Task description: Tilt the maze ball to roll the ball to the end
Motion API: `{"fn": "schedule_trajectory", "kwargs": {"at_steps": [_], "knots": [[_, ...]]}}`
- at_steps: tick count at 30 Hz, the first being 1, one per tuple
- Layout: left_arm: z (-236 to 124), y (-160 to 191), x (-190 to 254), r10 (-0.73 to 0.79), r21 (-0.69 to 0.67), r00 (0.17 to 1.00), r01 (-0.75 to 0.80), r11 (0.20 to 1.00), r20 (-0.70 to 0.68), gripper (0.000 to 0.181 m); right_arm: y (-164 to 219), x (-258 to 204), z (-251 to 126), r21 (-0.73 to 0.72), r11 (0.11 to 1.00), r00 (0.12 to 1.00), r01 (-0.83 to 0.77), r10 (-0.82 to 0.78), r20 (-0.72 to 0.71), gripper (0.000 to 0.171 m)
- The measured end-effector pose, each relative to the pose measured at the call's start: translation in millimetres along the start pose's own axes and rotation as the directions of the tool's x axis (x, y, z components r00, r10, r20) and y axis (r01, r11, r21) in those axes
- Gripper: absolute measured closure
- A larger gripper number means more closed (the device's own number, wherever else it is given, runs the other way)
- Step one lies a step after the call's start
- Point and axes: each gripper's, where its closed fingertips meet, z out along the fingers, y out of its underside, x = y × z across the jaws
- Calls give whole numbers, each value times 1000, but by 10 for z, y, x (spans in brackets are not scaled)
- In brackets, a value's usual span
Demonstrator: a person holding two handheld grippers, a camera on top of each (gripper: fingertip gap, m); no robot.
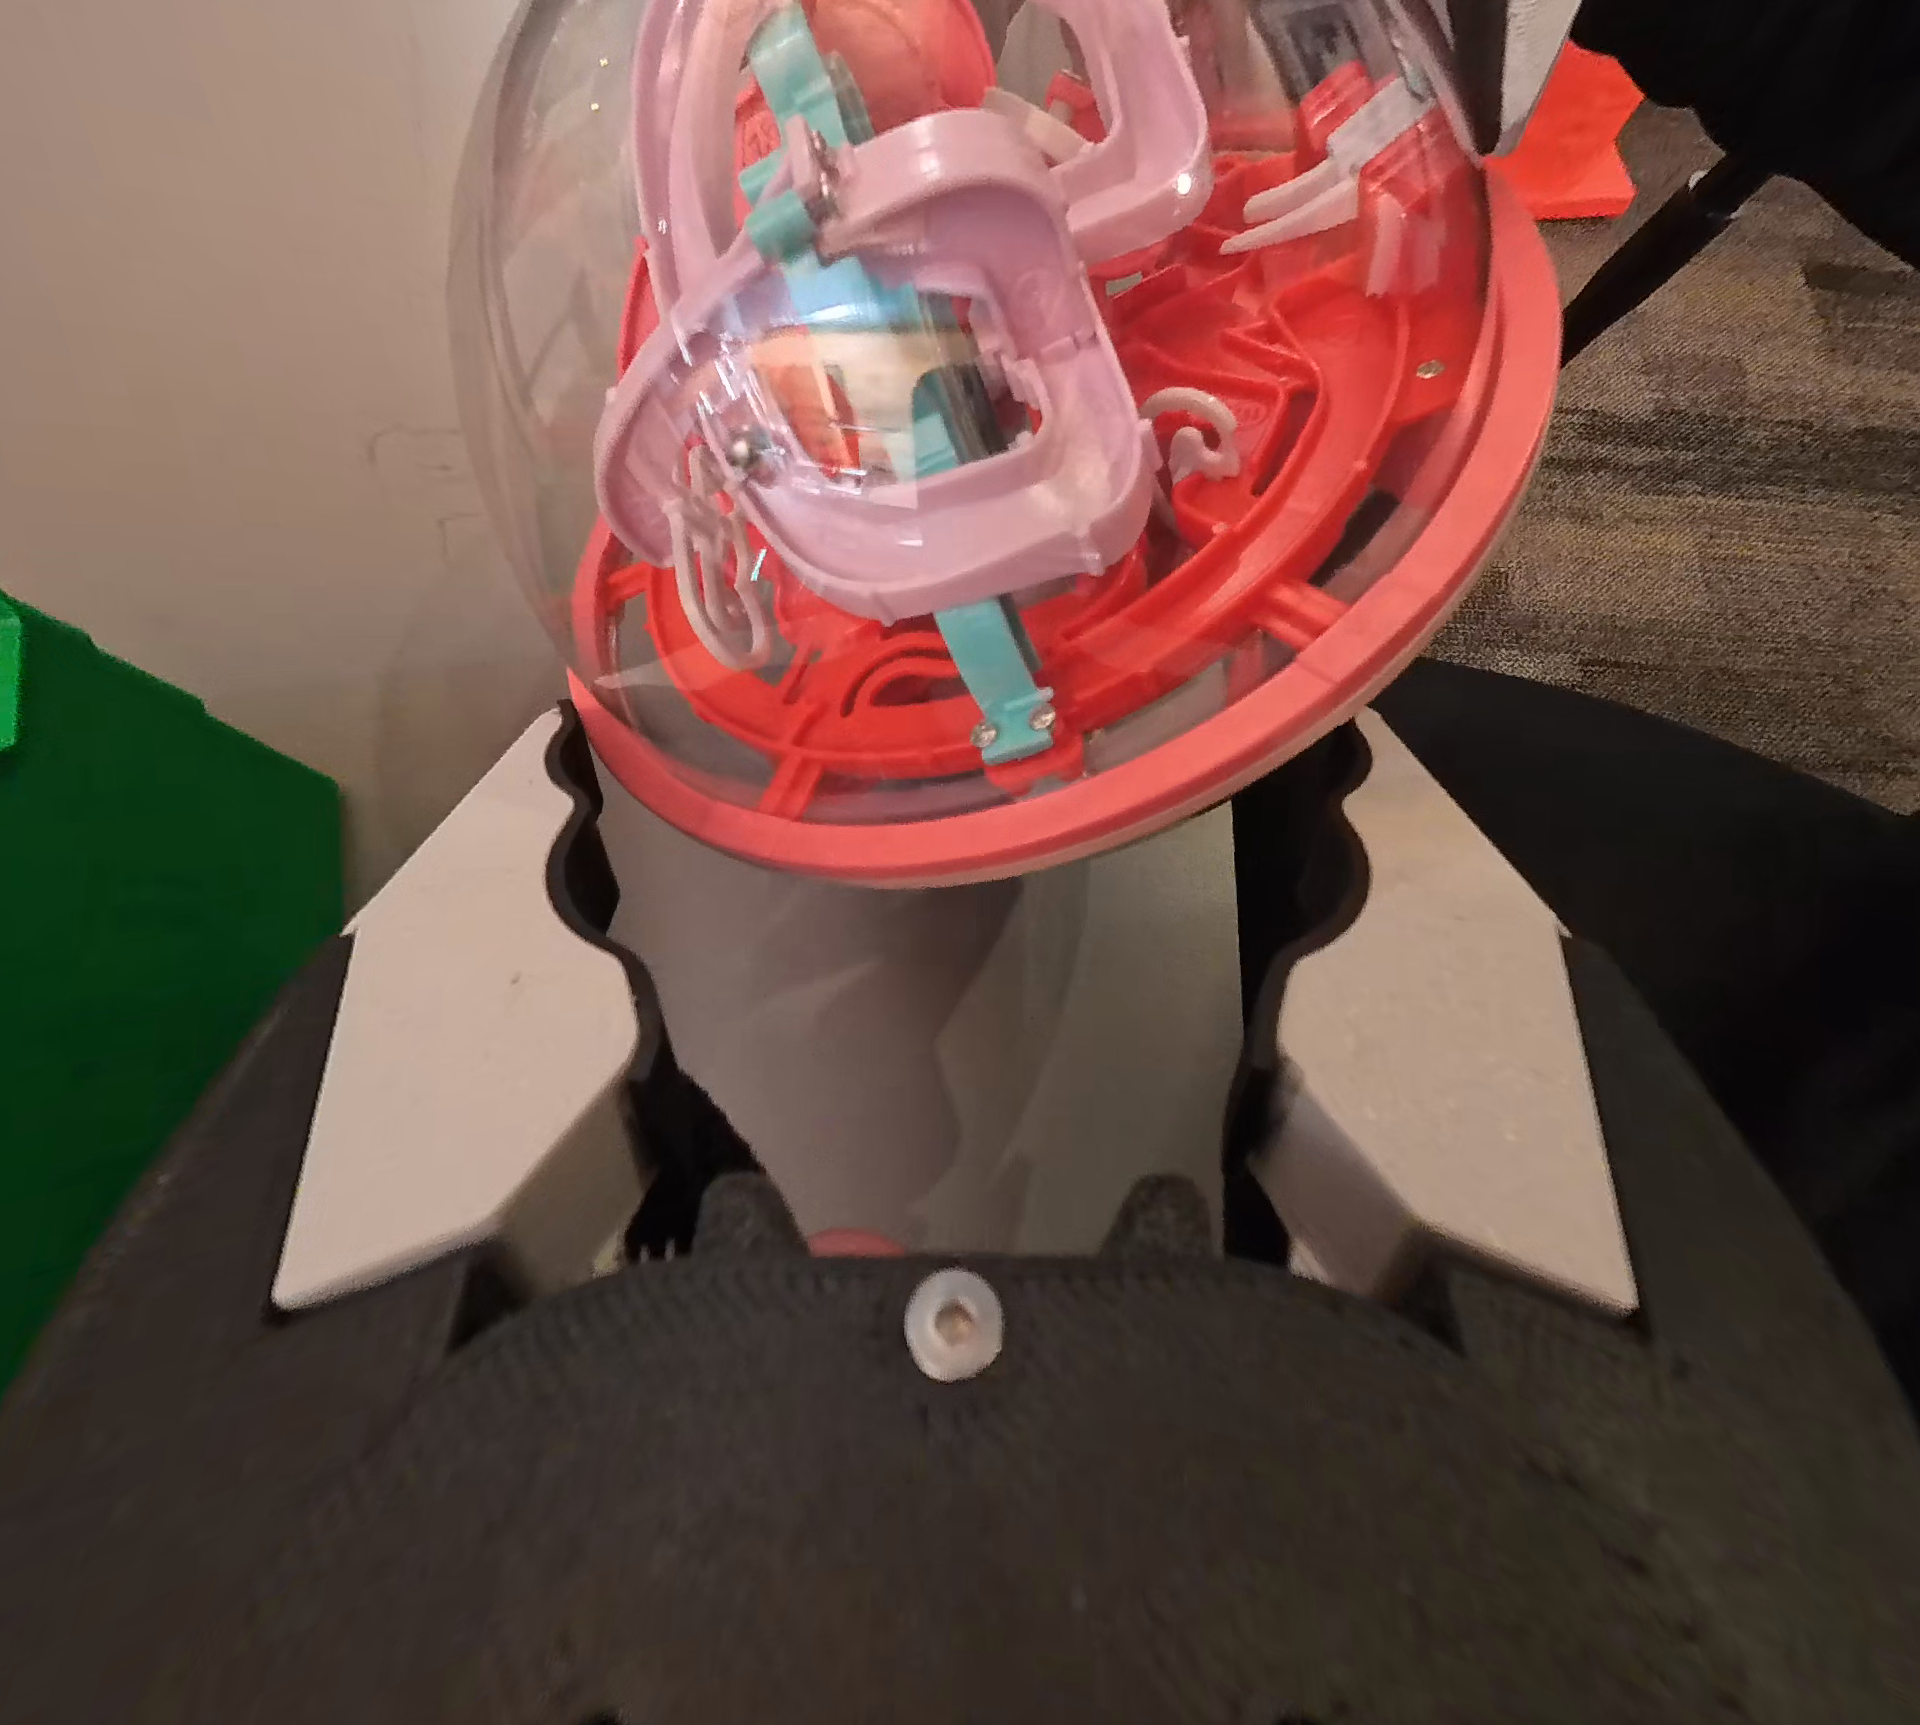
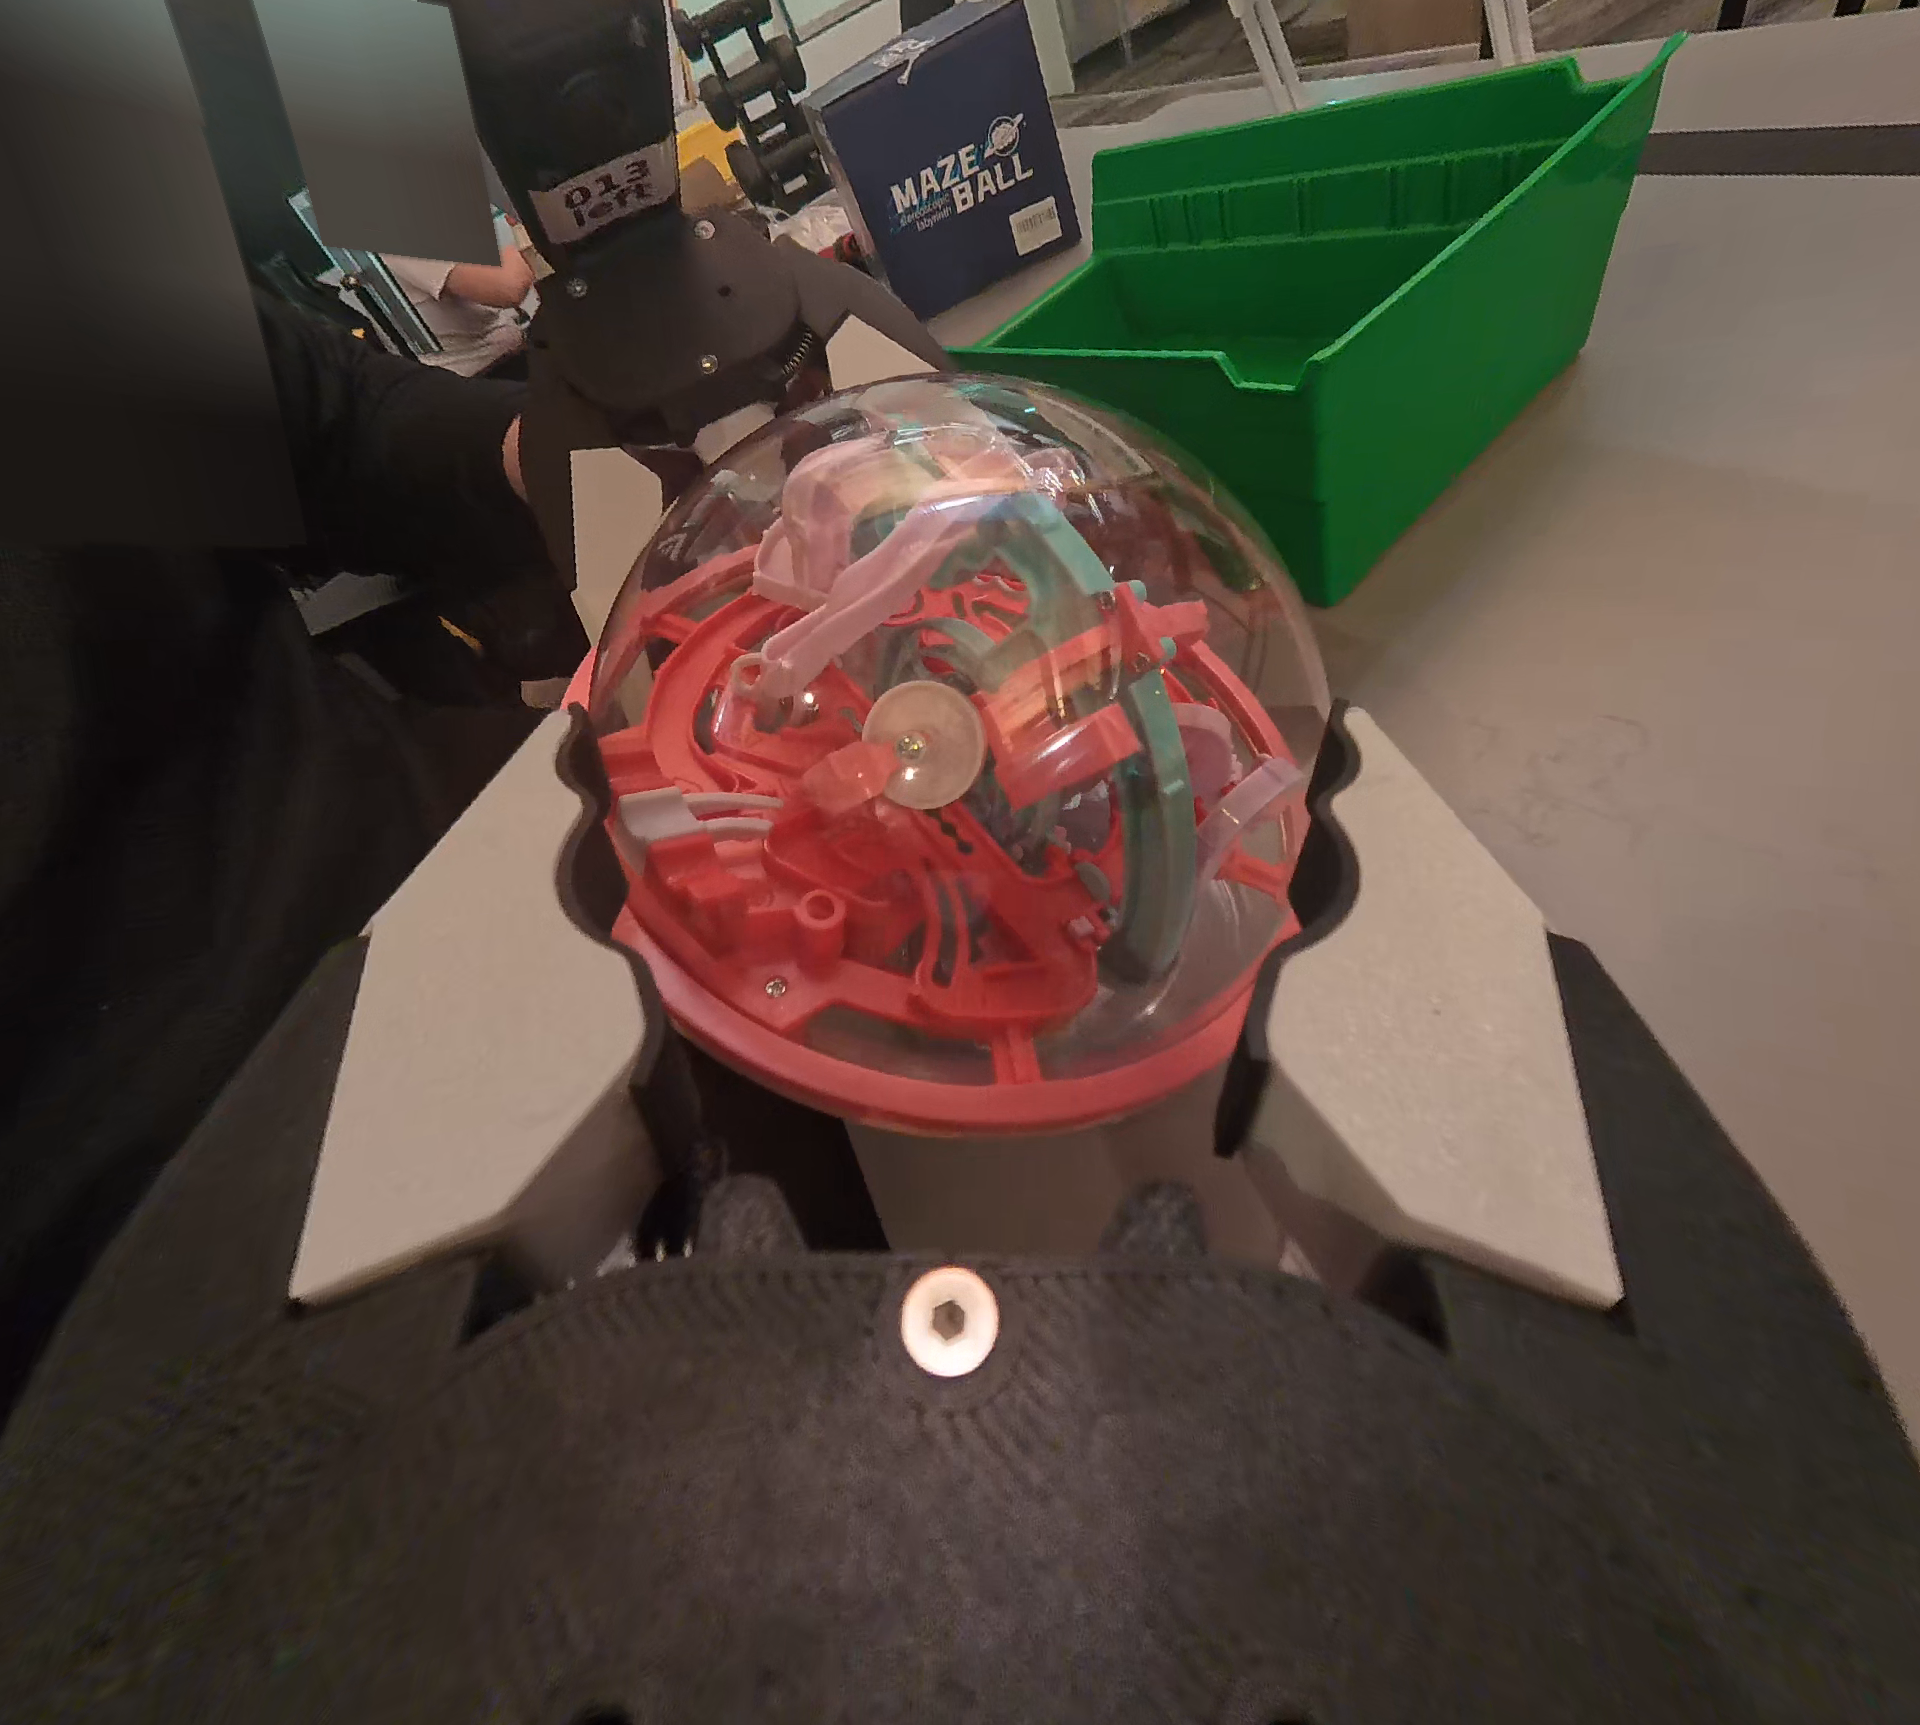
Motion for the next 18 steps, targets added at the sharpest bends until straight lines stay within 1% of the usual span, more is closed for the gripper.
{"fn": "schedule_trajectory", "kwargs": {"at_steps": [1,13,18], "knots": [[0,0,0,2,-4,1000,-2,1000,0,48,-1,1,-2,6,1000,1000,0,0,1,40],[4,-23,-4,23,-33,1000,-23,999,-7,48,-8,10,-18,64,998,1000,-9,9,3,40],[4,-31,-3,27,-22,1000,-28,999,-9,48,3,4,-31,37,999,1000,0,0,-7,40]]}}
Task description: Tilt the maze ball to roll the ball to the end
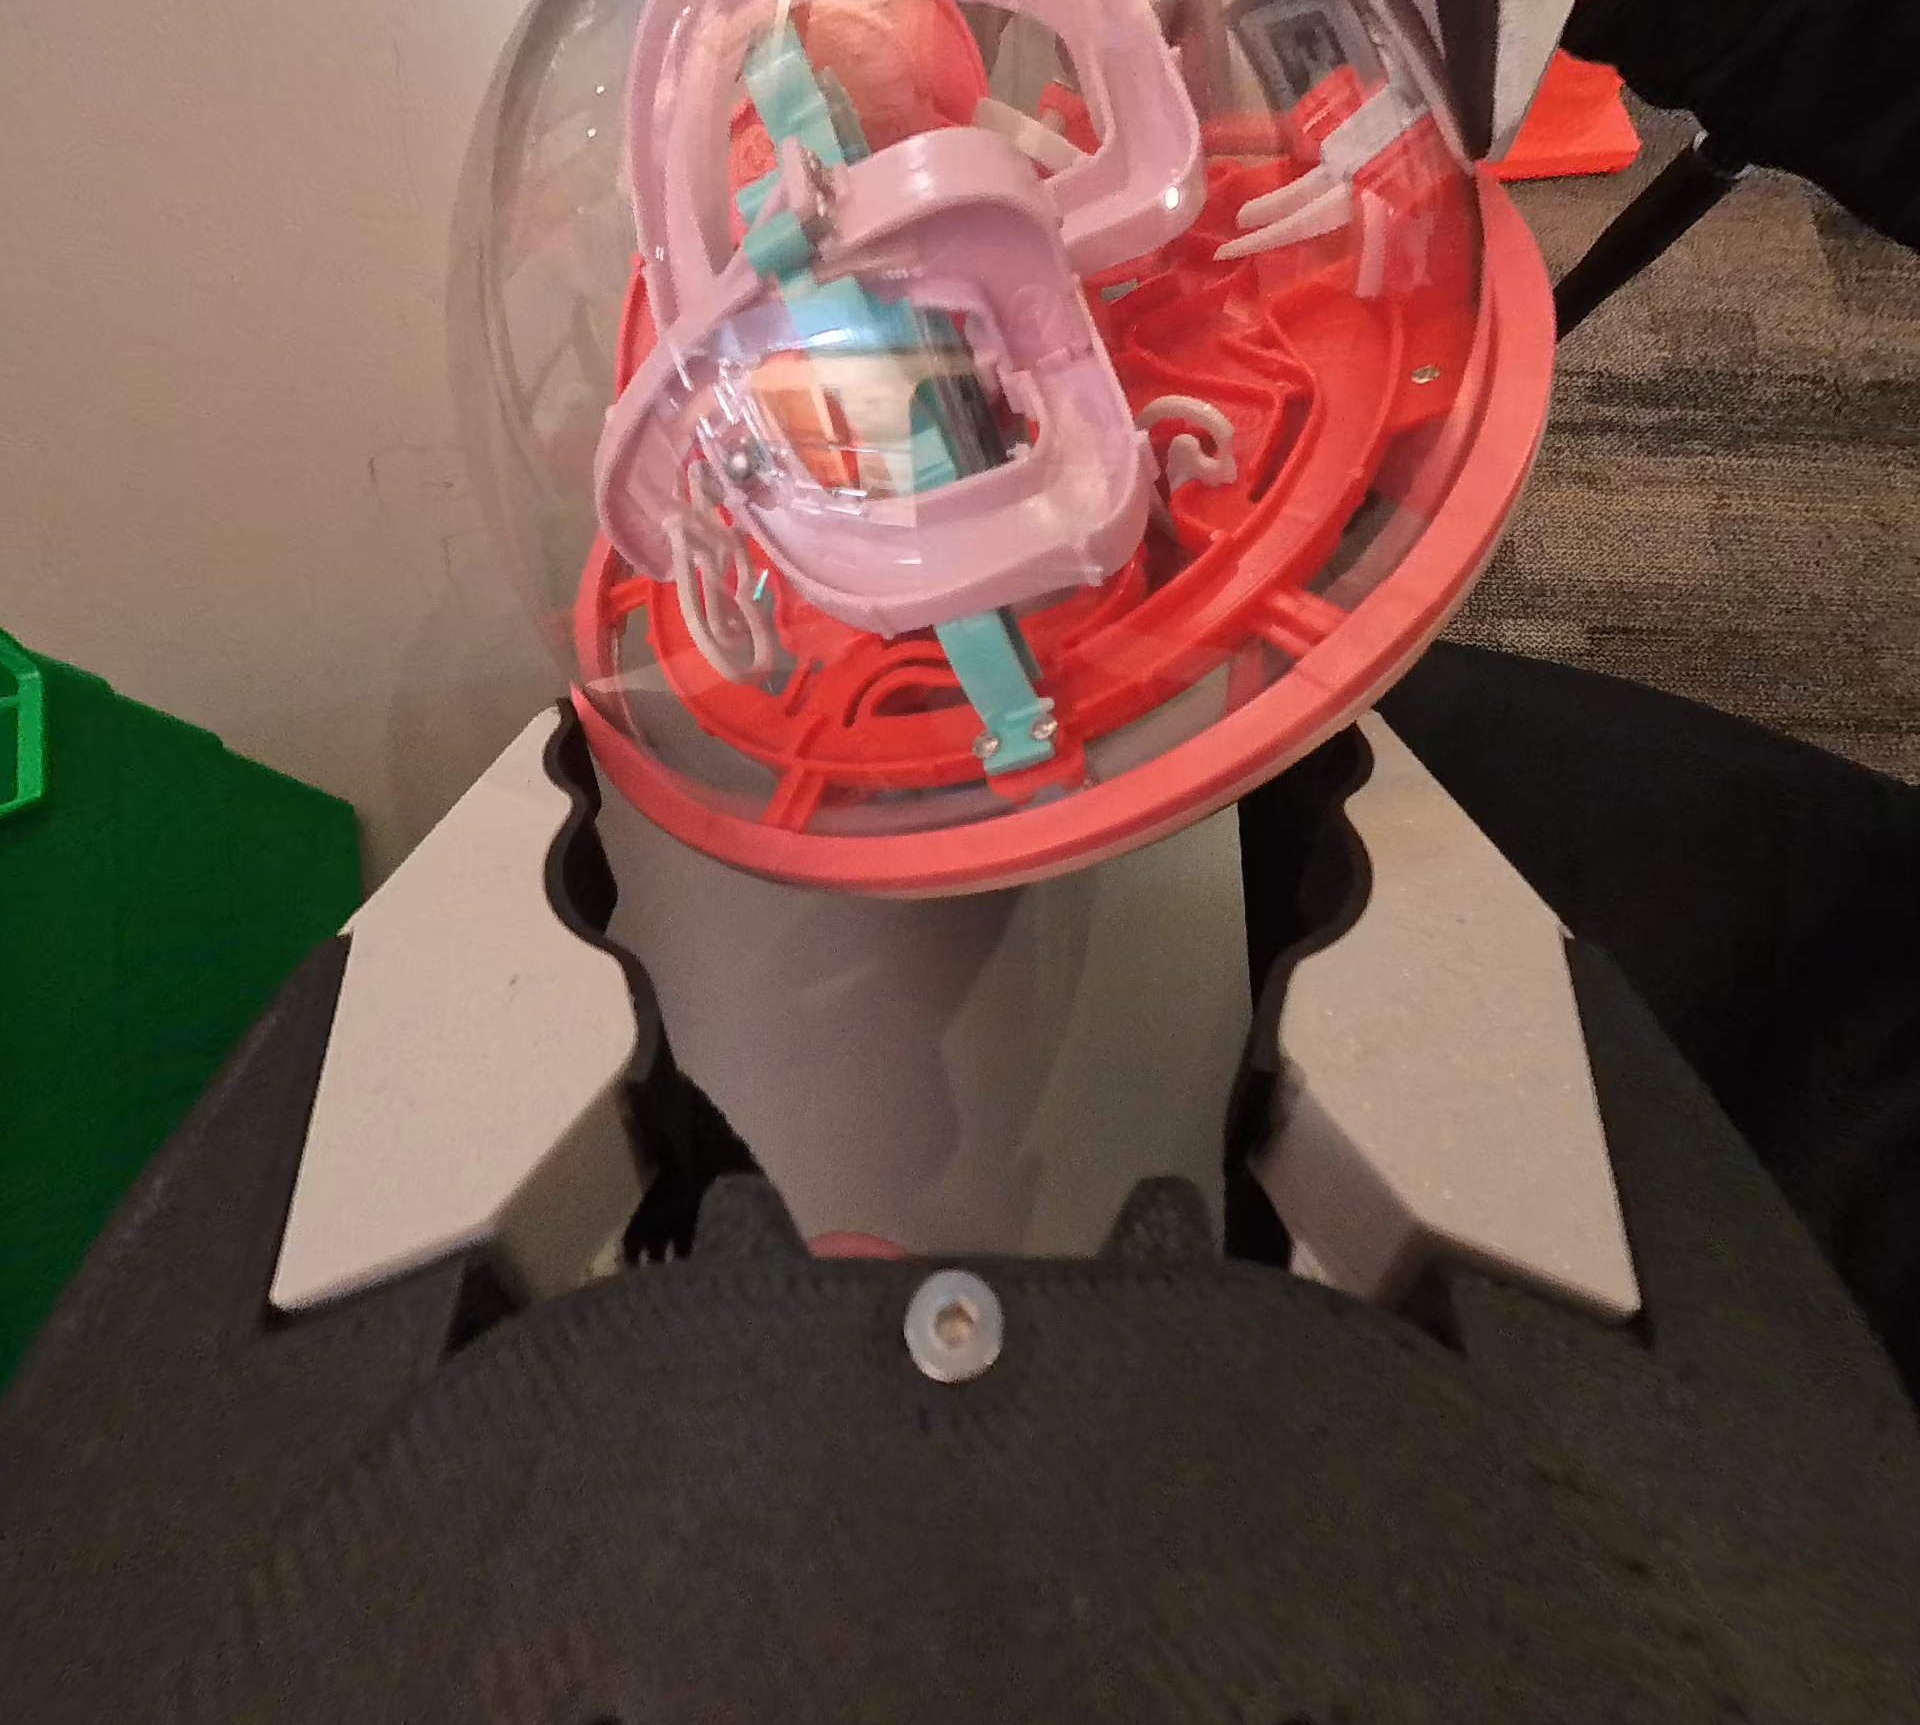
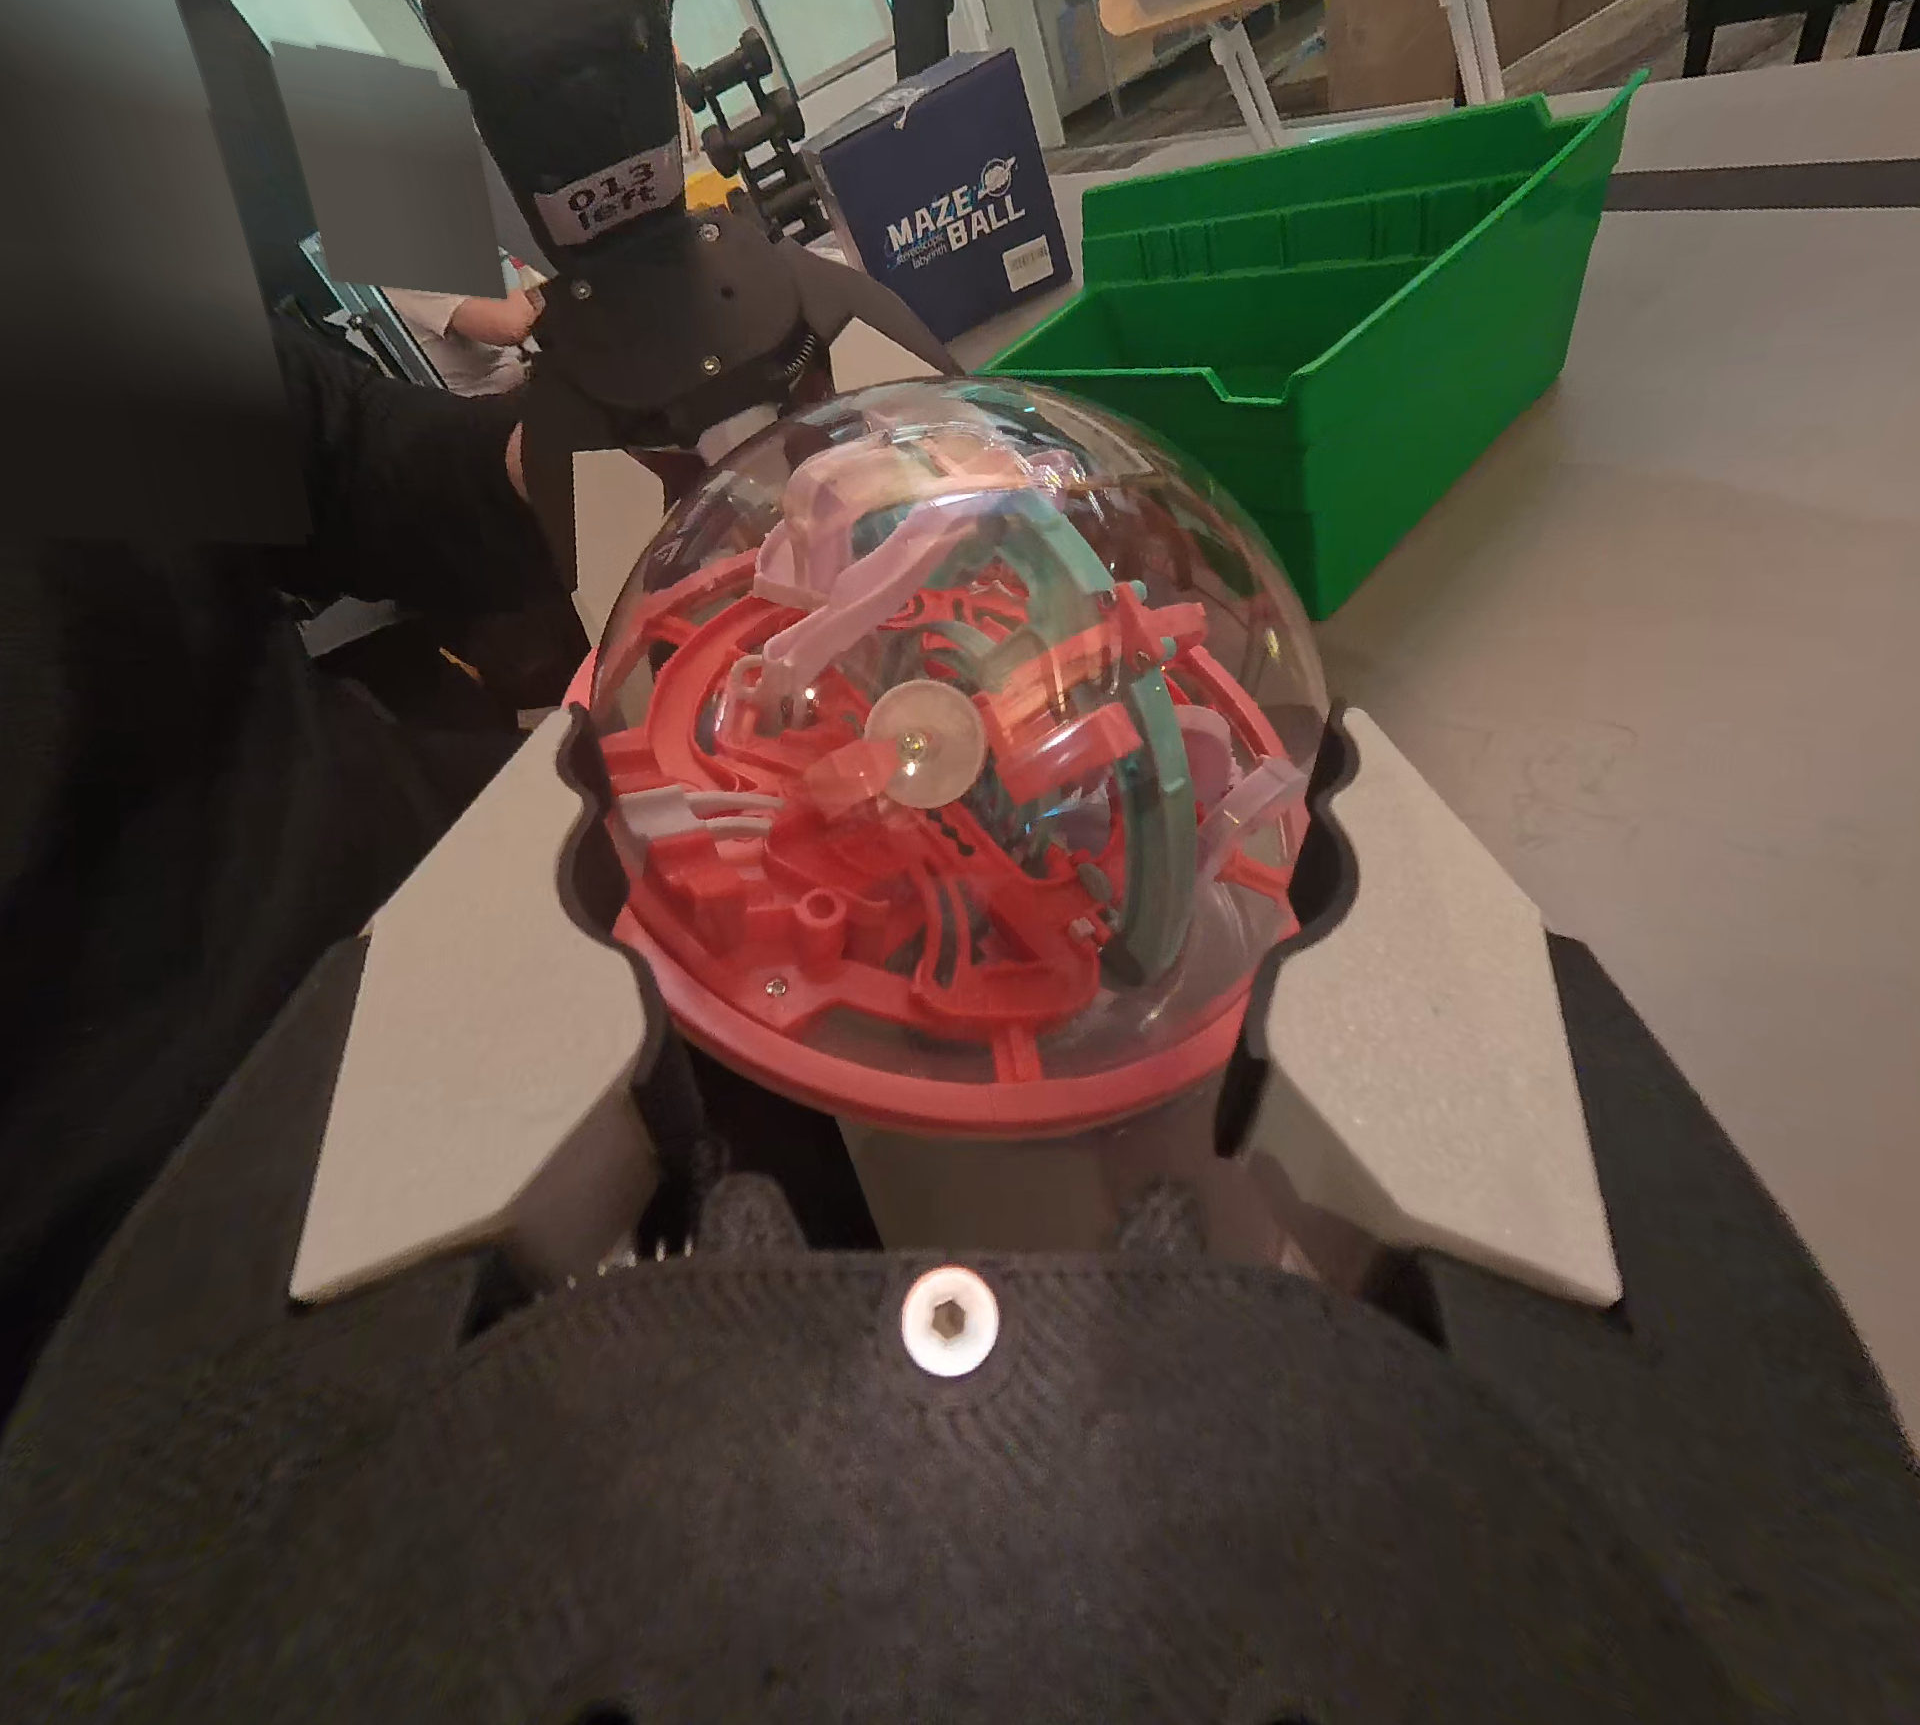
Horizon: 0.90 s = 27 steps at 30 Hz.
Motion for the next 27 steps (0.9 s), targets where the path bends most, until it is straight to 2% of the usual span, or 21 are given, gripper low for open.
{"fn": "schedule_trajectory", "kwargs": {"at_steps": [27], "knots": [[-56,-86,-36,54,-53,998,-55,997,-25,48,72,24,-48,38,999,999,-38,38,3,40]]}}
